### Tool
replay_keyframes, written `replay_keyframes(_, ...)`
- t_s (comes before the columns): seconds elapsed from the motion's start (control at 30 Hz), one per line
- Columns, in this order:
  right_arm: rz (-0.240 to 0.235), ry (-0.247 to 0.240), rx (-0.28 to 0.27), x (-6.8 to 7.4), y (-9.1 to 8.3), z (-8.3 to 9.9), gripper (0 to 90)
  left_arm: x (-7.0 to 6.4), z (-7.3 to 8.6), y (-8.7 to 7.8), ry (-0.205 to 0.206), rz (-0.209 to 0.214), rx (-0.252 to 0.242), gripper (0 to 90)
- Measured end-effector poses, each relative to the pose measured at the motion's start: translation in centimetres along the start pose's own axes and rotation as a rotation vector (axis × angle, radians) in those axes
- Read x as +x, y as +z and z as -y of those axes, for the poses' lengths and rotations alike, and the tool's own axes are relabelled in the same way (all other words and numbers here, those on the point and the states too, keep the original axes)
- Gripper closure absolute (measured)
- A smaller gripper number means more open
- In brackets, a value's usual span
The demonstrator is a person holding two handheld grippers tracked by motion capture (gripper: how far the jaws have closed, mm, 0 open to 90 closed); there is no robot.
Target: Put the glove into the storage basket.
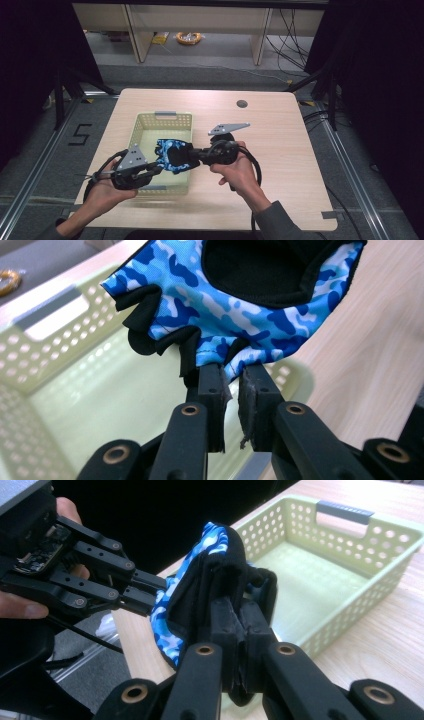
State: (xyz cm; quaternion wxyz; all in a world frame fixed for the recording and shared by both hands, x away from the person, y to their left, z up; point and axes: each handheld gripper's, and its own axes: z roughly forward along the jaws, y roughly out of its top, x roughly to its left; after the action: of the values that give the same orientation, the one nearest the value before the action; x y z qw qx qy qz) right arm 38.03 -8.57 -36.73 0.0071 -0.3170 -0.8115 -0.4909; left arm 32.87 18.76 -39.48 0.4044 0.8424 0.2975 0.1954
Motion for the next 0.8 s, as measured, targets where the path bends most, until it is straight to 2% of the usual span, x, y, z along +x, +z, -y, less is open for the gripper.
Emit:
replay_keyframes(0.03,-0.001,0.027,0.015,0.1,0.5,-0.1,87.9,0.3,0.3,0.0,-0.005,0.000,0.007,80.3)
replay_keyframes(0.17,-0.004,0.021,0.034,0.0,2.2,-0.4,88.0,1.4,1.1,0.0,-0.040,-0.009,0.015,80.4)
replay_keyframes(0.27,-0.025,0.032,0.026,0.0,2.9,-1.0,88.0,2.0,1.6,-0.3,-0.038,-0.014,0.018,80.4)
replay_keyframes(0.3,-0.031,0.037,0.030,0.1,3.1,-1.2,88.0,2.1,1.8,-0.4,-0.054,-0.013,0.018,80.4)
replay_keyframes(0.33,-0.028,0.028,0.030,0.1,3.4,-1.3,88.0,2.3,1.9,-0.5,-0.053,-0.019,0.016,80.3)
replay_keyframes(0.37,-0.038,0.050,0.037,0.3,3.8,-1.4,88.0,2.4,2.0,-0.7,-0.052,-0.024,0.021,80.3)
replay_keyframes(0.57,-0.067,0.069,0.035,0.4,6.3,-1.5,88.0,3.7,3.4,-1.7,-0.070,-0.048,0.050,80.1)
replay_keyframes(0.6,-0.071,0.069,0.031,0.4,6.7,-1.5,88.0,3.9,3.6,-1.9,-0.053,-0.053,0.058,80.1)
replay_keyframes(0.63,-0.070,0.075,0.032,0.5,7.1,-1.5,88.0,3.9,3.8,-1.9,-0.069,-0.056,0.062,80.1)
replay_keyframes(0.67,-0.075,0.084,0.039,0.5,7.3,-1.5,88.0,4.2,4.0,-2.0,-0.056,-0.059,0.067,80.0)
replay_keyframes(0.73,-0.078,0.087,0.037,0.6,8.1,-1.5,88.0,4.4,4.5,-2.1,-0.078,-0.062,0.081,79.9)
replay_keyframes(0.77,-0.078,0.088,0.042,0.6,8.5,-1.5,88.0,4.6,4.6,-2.2,-0.066,-0.066,0.092,79.9)
replay_keyframes(0.8,-0.083,0.093,0.045,0.7,8.8,-1.4,88.0,4.6,4.9,-2.2,-0.081,-0.068,0.102,79.8)
